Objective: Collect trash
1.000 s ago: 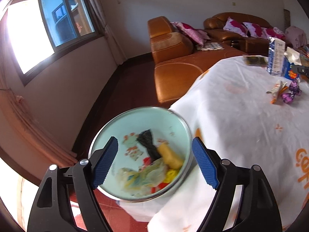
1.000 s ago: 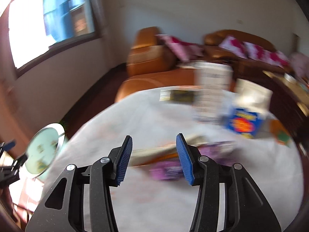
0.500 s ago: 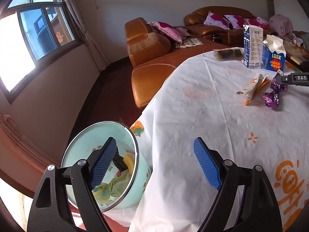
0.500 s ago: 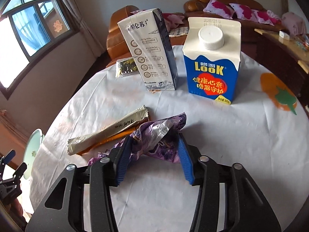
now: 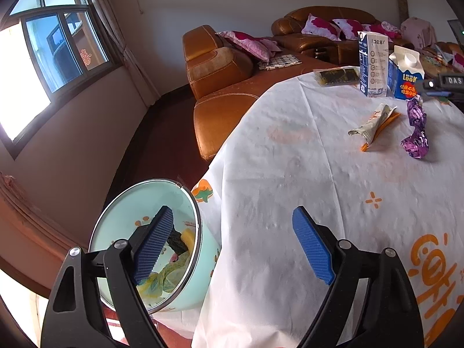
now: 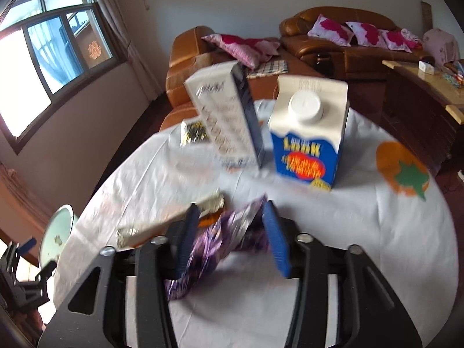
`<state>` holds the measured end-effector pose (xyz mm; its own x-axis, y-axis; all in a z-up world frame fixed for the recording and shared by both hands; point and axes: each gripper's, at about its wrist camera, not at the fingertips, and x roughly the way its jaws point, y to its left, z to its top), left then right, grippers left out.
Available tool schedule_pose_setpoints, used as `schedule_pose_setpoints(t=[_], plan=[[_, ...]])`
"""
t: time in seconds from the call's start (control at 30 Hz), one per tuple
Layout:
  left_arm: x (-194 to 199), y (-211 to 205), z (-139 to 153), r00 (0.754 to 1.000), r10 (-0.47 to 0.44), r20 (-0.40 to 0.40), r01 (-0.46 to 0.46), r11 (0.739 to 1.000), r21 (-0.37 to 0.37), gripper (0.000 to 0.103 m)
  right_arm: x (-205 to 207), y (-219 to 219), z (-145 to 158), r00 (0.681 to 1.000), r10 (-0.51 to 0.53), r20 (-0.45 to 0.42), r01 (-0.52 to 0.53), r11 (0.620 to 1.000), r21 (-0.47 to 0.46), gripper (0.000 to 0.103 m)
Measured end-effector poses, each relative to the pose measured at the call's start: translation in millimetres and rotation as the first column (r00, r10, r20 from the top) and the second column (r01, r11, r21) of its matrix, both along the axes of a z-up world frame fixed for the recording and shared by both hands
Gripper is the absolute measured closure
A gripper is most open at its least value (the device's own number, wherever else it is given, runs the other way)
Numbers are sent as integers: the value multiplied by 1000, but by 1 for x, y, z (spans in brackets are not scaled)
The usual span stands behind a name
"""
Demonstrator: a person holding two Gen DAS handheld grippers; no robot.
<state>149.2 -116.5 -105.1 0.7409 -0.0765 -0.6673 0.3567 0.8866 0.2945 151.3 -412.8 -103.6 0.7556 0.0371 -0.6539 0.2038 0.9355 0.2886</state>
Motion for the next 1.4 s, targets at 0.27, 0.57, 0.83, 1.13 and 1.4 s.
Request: schedule_pose_setpoints(t=[0.27,0.57,0.83,1.13,1.4], plan=[[2,5,-4,1000,15,-7,-15,1000,7,20,26,-23,-32,988,132,-79,-123,986,112,54],[-2,-13,-2,1000,-20,-10,20,1000,-9,19,-21,8,-39,980,133,-147,-126,990,60,89],[-10,-20,4,999,-43,-1,43,999,-14,19,-62,22,-48,988,90,-126,-87,996,36,89],[-14,-18,1,999,-47,-8,47,999,-24,19,-93,-1,-24,999,52,-16,-51,997,65,56],[-16,-17,-1,999,-42,-19,41,998,-42,19,-107,-5,-21,1000,-23,-20,24,999,47,49]])
